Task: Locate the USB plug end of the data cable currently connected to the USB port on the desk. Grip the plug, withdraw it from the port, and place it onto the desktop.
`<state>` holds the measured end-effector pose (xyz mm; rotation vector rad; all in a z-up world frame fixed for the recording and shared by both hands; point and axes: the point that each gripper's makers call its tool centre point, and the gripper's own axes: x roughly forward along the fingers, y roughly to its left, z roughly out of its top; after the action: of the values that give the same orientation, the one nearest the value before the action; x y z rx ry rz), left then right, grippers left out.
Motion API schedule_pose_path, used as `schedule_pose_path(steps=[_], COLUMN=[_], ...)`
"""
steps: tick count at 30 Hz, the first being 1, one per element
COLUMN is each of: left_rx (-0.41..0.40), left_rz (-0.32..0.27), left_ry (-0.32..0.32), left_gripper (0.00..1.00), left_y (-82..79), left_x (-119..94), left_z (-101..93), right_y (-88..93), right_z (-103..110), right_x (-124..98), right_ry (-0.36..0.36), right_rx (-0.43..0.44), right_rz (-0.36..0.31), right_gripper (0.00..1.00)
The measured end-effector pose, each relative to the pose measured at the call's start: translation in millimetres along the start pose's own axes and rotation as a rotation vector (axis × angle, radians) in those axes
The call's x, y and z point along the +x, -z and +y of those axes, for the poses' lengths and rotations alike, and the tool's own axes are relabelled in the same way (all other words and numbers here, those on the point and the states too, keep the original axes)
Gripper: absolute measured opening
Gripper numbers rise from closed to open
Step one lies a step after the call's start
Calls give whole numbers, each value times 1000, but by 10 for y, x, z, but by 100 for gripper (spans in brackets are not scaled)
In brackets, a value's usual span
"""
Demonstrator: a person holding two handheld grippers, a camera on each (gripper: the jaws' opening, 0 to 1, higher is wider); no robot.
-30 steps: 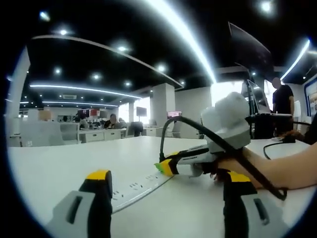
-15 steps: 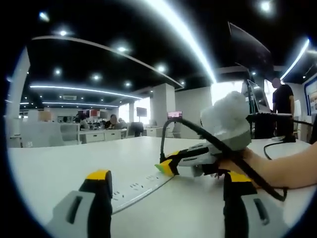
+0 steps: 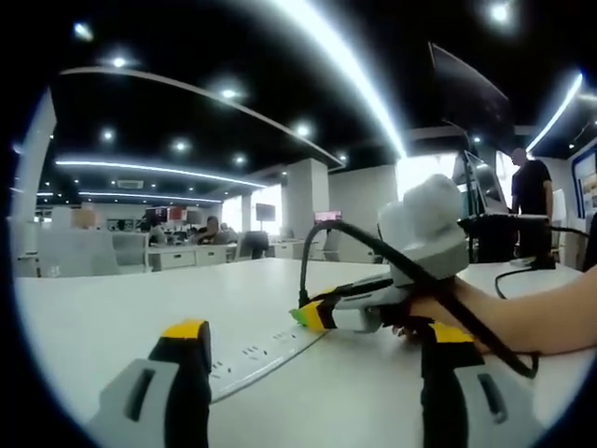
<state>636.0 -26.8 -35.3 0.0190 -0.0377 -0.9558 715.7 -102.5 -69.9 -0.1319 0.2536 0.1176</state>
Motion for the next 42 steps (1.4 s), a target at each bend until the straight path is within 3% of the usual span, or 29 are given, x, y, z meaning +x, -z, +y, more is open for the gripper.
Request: schedule_pose_path(steps=[3, 6, 7, 8, 10, 11, 17, 20, 31, 34, 35, 39, 40, 42], left_rx=[1, 3, 2, -1, -8, -9, -1, -12, -23, -29, -27, -27, -28, -29], left_rz=[7, 12, 13, 9, 4, 3, 8, -2, -14, -14, -13, -11, -10, -11], left_ry=[-4, -4, -4, -4, -7, -9, -8, -5, -8, -11, -9, -9, -10, -9], left_gripper=[94, 94, 94, 94, 94, 94, 94, 94, 93, 93, 93, 93, 93, 93], left_y=[13, 22, 25, 17, 7, 6, 12, -9, -35, -35, -34, -29, -27, -29], left_x=[1, 4, 4, 1, -4, -4, 9, 16, 20, 23, 23, 23, 22, 22], left_z=[4, 0, 1, 1, 11, 17, 14, 9, 19, 27, 22, 23, 25, 23], right_y=[-5, -16, -15, -16, -9, -3, -26, -47, -51, -66, -55, -29, -22, -27], right_z=[-3, 8, -3, -9, -54, -80, -78, -48, -109, -37, -52, -108, -85, -90], right_x=[22, 45, 48, 73, 65, 61, 71, 90, 84, 73, 72, 53, 42, 49], right_ry=[-9, 44, 34, 5, -31, -23, -15, -16, -24, -3, 10, -16, -29, -21], right_rx=[25, -190, -152, -27, 131, 144, 99, 26, 162, -23, -30, 166, 189, 151], right_rz=[6, 38, 31, 23, 9, 24, 17, 21, 25, 27, 41, 33, 32, 32], right_gripper=[12, 12, 12, 12, 12, 12, 12, 12, 12, 12, 11, 11, 11, 11])
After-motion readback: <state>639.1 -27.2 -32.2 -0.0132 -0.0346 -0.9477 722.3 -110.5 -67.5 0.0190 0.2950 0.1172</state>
